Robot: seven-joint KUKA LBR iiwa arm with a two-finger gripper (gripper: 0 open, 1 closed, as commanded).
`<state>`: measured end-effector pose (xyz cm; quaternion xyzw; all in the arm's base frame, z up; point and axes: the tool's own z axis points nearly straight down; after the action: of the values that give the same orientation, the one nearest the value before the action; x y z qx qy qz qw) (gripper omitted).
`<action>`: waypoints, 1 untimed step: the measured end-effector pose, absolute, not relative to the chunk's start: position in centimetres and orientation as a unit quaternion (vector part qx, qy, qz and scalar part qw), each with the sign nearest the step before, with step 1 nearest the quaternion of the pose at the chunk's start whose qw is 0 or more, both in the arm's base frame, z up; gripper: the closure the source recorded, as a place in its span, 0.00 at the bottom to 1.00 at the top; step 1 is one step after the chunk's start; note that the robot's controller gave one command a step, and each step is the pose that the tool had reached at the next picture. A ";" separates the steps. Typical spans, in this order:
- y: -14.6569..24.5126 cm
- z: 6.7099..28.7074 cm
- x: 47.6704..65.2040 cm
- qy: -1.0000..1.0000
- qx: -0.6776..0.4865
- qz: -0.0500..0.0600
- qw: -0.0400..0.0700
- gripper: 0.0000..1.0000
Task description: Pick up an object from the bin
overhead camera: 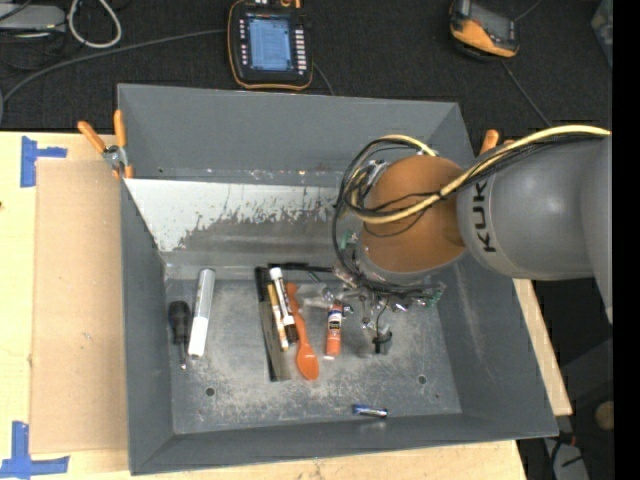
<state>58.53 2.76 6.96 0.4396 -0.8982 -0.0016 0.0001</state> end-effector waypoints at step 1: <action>5.1 7.0 60.1 -0.834 0.552 -0.004 -0.002 1.00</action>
Offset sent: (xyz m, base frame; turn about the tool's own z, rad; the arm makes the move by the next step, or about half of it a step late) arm 0.0000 0.0000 0.0000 0.0000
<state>60.10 5.15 6.99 0.5523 -0.8337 -0.0042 -0.0019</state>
